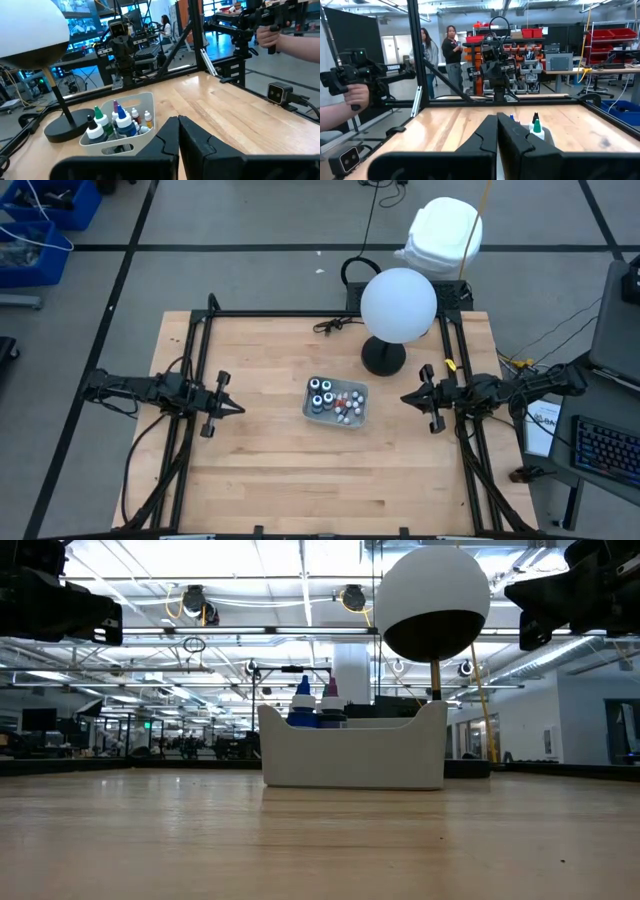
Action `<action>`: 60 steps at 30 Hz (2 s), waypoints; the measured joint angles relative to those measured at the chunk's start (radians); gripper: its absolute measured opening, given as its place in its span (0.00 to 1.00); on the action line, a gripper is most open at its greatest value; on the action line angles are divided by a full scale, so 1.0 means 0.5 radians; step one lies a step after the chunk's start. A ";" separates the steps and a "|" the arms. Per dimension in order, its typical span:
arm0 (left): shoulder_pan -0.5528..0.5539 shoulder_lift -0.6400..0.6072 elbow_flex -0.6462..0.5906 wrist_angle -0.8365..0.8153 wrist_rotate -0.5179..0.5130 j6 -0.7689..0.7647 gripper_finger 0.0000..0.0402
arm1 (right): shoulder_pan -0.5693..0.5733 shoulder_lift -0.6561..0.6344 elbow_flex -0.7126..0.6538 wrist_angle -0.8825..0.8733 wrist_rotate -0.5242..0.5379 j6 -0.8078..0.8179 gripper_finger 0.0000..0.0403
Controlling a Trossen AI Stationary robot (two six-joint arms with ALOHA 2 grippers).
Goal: Pick & Place food coloring
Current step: Return to Home Position
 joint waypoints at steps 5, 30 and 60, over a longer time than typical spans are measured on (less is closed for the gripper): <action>0.000 0.000 0.000 0.000 -0.001 0.017 0.01 | 0.000 0.000 0.000 0.056 -0.002 -0.002 0.00; 0.000 0.000 0.000 0.000 -0.002 0.015 0.14 | 0.000 0.000 0.000 0.054 -0.004 -0.002 0.00; 0.000 0.000 -0.001 0.001 -0.002 0.017 0.14 | 0.000 0.000 0.000 0.054 -0.005 -0.003 0.00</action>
